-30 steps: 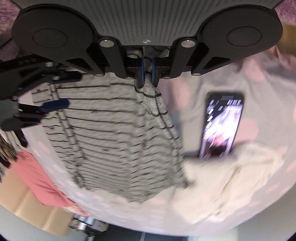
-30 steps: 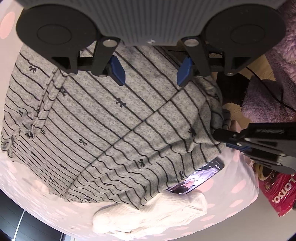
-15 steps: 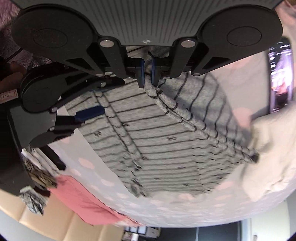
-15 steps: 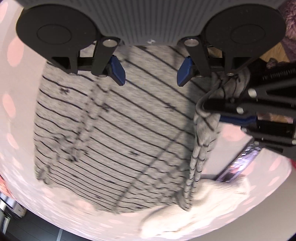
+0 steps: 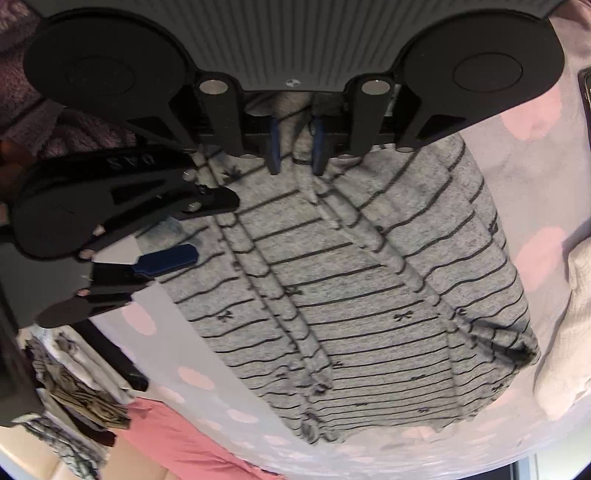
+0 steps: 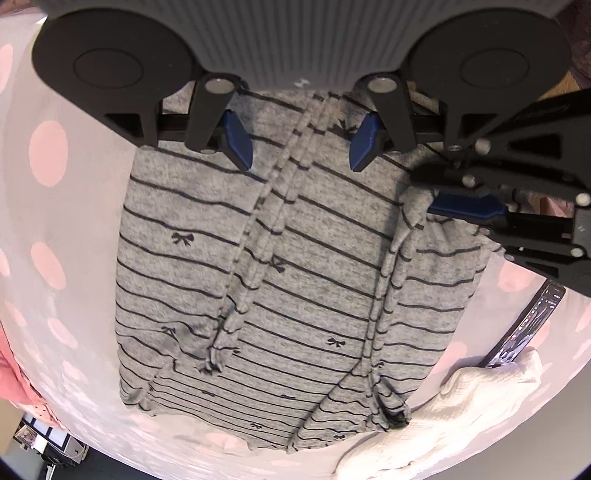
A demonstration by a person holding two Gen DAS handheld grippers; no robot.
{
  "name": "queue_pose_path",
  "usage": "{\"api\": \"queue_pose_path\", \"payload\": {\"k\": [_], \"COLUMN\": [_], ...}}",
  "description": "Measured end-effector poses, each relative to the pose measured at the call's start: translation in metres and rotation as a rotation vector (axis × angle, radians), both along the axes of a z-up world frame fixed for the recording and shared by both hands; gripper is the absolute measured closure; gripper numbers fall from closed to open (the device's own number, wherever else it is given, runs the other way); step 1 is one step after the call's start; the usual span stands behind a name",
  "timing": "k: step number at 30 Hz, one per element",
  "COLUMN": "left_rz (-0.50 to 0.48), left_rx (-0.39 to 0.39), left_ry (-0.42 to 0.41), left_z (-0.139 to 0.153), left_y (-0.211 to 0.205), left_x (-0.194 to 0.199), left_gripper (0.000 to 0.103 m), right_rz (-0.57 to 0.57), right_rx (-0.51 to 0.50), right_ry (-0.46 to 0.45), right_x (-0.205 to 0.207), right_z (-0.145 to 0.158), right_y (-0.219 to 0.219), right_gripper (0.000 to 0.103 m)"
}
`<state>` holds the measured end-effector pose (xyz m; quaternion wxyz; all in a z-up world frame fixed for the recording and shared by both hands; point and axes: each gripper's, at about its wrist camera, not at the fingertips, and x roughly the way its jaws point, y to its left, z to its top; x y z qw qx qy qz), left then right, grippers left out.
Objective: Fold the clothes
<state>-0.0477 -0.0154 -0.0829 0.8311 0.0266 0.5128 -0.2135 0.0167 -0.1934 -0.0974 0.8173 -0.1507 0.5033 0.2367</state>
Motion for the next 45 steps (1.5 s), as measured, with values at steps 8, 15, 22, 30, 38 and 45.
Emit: {"api": "queue_pose_path", "payload": {"k": [8,15,22,30,38,45], "left_rz": [-0.012,0.012,0.018,0.009,-0.125,-0.288], "left_rx": [-0.038,-0.017,0.060,0.039,-0.005,-0.061], "left_ry": [-0.056,-0.092,-0.109,-0.054,-0.128,-0.090], "left_z": [0.028,0.054,0.042,0.003,0.014,0.004], "left_y": [0.011,0.047,0.072,0.072,0.053,0.012], "left_x": [-0.025,-0.043,-0.036,-0.017,-0.038,-0.056], "left_gripper": [0.058,0.058,0.055,0.053,0.095,0.095], "right_rz": [0.009,0.024,0.154,0.191,0.134,0.041], "right_rx": [0.020,0.066,0.127,0.079,0.076,0.133], "right_ry": [-0.018,-0.035,-0.050,-0.045,-0.016,0.042], "right_x": [-0.008,-0.015,-0.028,-0.028,-0.022,-0.015], "right_z": [0.004,0.012,0.024,0.019,0.013,0.012], "right_y": [-0.005,-0.005,0.017,0.033,0.026,0.014], "right_gripper": [0.041,0.043,0.054,0.054,0.054,0.052]}}
